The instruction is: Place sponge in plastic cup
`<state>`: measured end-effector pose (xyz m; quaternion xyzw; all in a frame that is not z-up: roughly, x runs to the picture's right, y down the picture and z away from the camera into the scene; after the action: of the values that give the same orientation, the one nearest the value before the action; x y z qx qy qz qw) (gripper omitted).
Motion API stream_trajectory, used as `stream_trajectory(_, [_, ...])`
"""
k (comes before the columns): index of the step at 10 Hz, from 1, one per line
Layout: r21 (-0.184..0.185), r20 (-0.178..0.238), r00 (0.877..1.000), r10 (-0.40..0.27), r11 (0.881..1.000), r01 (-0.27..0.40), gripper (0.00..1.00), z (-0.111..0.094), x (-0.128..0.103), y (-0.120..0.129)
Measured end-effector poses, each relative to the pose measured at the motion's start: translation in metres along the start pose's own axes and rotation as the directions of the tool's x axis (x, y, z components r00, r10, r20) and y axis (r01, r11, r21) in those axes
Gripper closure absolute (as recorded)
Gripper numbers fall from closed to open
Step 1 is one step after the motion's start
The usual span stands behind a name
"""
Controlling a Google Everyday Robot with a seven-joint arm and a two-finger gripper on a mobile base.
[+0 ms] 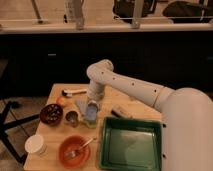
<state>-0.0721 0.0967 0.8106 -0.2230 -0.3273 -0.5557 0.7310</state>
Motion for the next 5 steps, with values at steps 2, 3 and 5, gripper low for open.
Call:
stream_trajectory(2, [0.007, 0.007, 1.0, -0.009, 1.0, 0.009, 1.0, 0.002, -0.006, -0.001])
stream_trajectory(3, [0.009, 0.008, 1.0, -0.011, 1.0, 0.011, 1.0, 0.003, -0.008, -0.001])
stream_trajectory(5, [0.015, 0.012, 1.0, -0.01, 1.0, 0.009, 1.0, 0.007, -0.014, 0.0])
